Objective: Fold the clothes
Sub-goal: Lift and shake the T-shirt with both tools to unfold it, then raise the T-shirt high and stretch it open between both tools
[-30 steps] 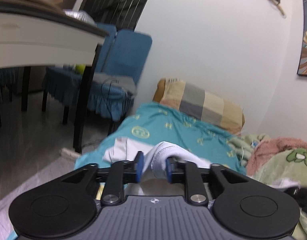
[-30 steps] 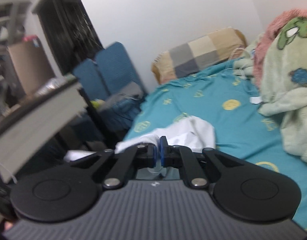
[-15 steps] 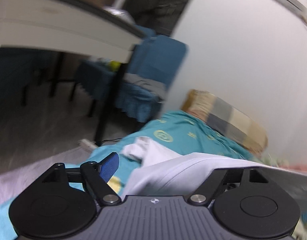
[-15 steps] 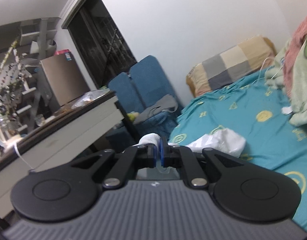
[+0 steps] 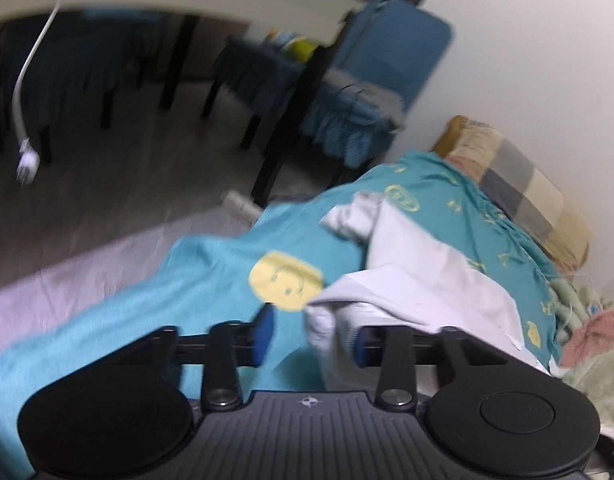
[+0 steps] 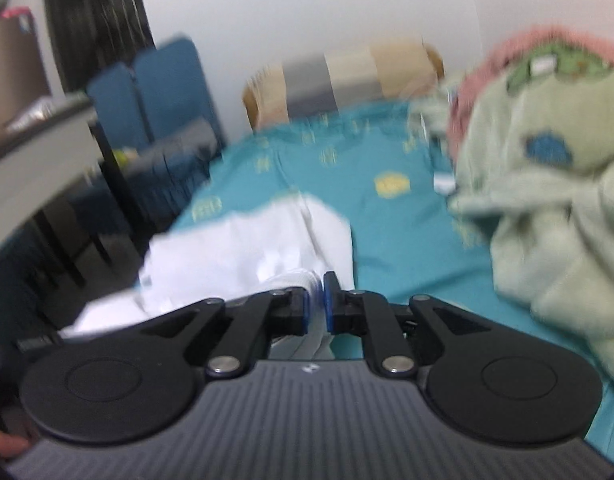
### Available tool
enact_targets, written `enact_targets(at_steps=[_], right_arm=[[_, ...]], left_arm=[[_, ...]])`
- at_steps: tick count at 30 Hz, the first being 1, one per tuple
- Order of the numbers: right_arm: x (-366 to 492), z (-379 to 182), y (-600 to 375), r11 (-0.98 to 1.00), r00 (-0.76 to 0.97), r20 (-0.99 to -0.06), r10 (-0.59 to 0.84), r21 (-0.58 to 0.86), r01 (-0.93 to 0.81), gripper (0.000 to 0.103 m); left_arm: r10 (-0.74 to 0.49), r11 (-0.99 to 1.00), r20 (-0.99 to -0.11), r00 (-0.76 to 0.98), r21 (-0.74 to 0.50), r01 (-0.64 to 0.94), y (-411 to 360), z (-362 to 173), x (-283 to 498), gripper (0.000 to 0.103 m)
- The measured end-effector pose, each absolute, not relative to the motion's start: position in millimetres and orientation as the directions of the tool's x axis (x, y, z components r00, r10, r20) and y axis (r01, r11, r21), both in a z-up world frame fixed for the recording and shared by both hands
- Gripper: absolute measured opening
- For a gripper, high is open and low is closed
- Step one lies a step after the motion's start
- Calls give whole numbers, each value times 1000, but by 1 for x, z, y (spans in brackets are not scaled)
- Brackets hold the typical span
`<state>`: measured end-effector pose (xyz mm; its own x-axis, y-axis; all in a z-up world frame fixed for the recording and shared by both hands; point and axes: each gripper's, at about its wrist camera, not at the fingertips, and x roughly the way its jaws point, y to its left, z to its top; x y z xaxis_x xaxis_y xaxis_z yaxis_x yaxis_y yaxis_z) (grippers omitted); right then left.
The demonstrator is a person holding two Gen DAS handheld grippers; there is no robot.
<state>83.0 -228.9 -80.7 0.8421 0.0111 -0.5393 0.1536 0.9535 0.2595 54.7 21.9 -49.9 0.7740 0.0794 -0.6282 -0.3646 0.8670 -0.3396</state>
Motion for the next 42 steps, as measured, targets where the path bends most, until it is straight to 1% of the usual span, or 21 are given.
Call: enact_targets(at_steps=[1, 3, 6, 9, 12, 15, 18, 22, 25, 29, 33, 35, 38, 42], right_arm=[[85, -85, -230, 951, 830, -558, 13, 264, 162, 11], [83, -85, -232, 947, 836, -549, 8, 273, 170, 10], [71, -72, -235, 942, 872, -490, 26, 303, 142, 8], [61, -56, -240, 939, 892, -449, 40, 323, 121, 8], [50, -42, -255, 911, 901, -426, 86, 400, 102, 7], [39, -29, -267, 890, 911, -398, 109, 447, 89, 7], [31, -13, -275, 884, 928, -361, 93, 458, 90, 7], [30, 7, -278, 883, 949, -308, 70, 461, 84, 7], [31, 11, -275, 886, 952, -299, 60, 455, 87, 7], [34, 7, -273, 881, 946, -316, 66, 464, 94, 7], [35, 5, -271, 886, 944, -326, 54, 451, 105, 7], [35, 3, -271, 888, 943, -328, 54, 448, 105, 7], [34, 0, -269, 893, 943, -330, 50, 437, 106, 7], [32, 2, -265, 909, 944, -330, 17, 398, 123, 7]], left_arm=[[64, 883, -629, 775, -326, -337, 17, -47, 57, 16], [63, 914, -614, 787, -281, -292, 7, -38, 57, 11], [65, 958, -575, 815, -192, -211, -9, -14, 51, 9], [18, 977, -568, 823, -167, -136, -20, 17, 44, 9], [-51, 987, -564, 824, -154, -44, -36, 50, 32, 8], [-100, 993, -545, 833, -107, 49, -56, 82, 21, 8], [-152, 988, -554, 818, -90, 122, -70, 104, 15, 8], [-217, 975, -578, 786, -97, 198, -78, 114, 13, 8], [-257, 966, -607, 752, -130, 226, -77, 107, 21, 8], [-300, 953, -603, 739, -161, 255, -68, 96, 26, 8], [-328, 945, -602, 728, -221, 242, -52, 88, 29, 8], [-323, 946, -597, 734, -231, 227, -45, 87, 27, 8], [-351, 935, -632, 691, -279, 219, -39, 90, 28, 7], [-221, 965, -579, 785, -247, 90, -11, 94, 32, 7]])
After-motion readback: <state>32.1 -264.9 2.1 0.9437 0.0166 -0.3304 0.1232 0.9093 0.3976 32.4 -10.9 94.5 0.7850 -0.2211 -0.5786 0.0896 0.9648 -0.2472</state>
